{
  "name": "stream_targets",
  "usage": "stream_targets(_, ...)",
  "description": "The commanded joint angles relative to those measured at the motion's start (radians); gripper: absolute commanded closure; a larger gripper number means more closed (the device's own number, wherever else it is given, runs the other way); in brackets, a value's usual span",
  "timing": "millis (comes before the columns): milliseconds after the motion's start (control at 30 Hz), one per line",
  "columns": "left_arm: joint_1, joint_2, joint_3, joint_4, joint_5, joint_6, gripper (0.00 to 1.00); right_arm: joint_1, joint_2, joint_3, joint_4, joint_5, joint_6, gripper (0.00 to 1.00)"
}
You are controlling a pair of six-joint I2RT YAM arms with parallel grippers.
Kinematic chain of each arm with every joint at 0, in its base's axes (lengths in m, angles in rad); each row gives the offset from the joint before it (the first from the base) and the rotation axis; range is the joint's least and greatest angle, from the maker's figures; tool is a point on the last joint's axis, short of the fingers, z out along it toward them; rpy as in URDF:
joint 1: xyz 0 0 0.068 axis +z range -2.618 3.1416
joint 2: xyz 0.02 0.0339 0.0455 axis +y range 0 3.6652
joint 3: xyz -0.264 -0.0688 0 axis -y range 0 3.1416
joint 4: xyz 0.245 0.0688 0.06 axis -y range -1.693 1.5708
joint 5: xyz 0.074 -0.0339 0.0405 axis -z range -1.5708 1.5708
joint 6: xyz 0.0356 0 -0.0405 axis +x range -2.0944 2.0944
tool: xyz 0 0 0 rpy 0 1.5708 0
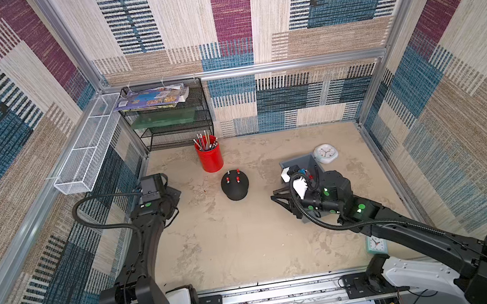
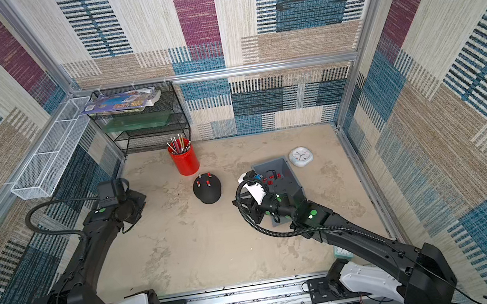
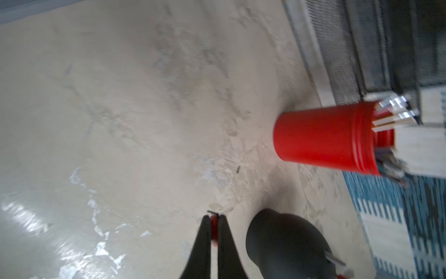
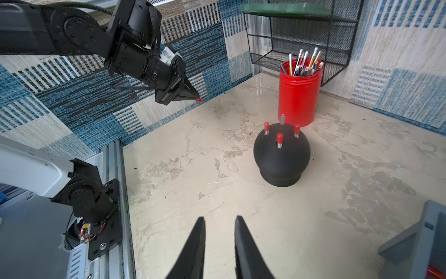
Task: Cover the protruding screws with screw protection sleeves
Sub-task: Attach the screw protection sleeve to the screw.
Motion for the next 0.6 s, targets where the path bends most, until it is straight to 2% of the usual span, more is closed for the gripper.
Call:
stream_targets(0,-0.093,0.011,0.005,0.192,-0.11,0.222,0.92,0.003,-0.01,0.015,-0.02,0.021,-0.016,0.76)
stream_targets(133,-0.205,0.094,0.02,0.356,-0.115,0.382,0.9,0.015,-0.007,0.028,-0.019,0.021,-0.004,0.76)
stream_targets(200,-0.237,0.154,0.053,0.401,-0.078,0.435,0.9,0.03,-0.001,0.032,-0.018,0.033,0.002,0.76)
stream_targets(333,-0.262,0.253,0.092,0.49,0.016,0.442,0.91,0.064,0.007,0.041,-0.02,0.059,0.003,0.76)
stream_targets(567,-0.331,0.397,0.175,0.532,0.061,0.496,0.9,0.095,0.015,0.051,-0.035,0.084,-0.002,0.76)
